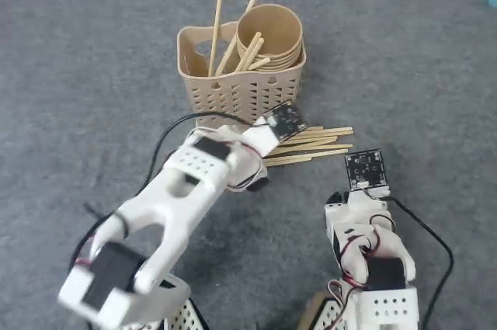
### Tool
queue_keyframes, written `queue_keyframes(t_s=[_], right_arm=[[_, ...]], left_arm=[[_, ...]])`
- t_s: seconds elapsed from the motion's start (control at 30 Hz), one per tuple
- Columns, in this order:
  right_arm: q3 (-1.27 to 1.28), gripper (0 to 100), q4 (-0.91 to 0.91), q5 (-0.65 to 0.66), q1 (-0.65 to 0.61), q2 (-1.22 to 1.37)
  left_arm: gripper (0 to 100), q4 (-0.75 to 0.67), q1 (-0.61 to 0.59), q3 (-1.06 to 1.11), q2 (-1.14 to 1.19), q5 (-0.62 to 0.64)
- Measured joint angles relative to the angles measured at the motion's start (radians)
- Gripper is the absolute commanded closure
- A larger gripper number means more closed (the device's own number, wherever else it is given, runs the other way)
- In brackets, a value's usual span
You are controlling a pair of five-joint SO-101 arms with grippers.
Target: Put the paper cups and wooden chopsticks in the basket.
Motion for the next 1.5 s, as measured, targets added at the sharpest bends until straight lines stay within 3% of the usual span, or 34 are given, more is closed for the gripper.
queue_keyframes(t_s=[0.27, 0.5, 0.93, 1.2, 1.33, 1.5], right_arm=[[0.000, 94.0, 0.003, 0.021, 0.000, 0.000], [0.000, 94.0, 0.003, 0.021, 0.000, 0.000], [0.000, 94.0, 0.003, 0.021, 0.000, 0.000], [0.000, 94.0, 0.003, 0.025, 0.000, 0.000], [0.000, 94.0, 0.003, 0.025, 0.000, 0.000], [0.000, 94.0, 0.003, 0.025, 0.000, 0.000]], left_arm=[[78, 0.037, 0.012, -0.218, 0.253, 0.040], [99, 0.052, 0.060, -0.247, 0.284, 0.043], [97, 0.094, 0.110, -0.249, 0.285, 0.043], [76, 0.155, 0.110, -0.253, 0.285, 0.043], [80, 0.158, 0.109, -0.273, 0.292, 0.048], [92, 0.158, 0.110, -0.273, 0.292, 0.048]])
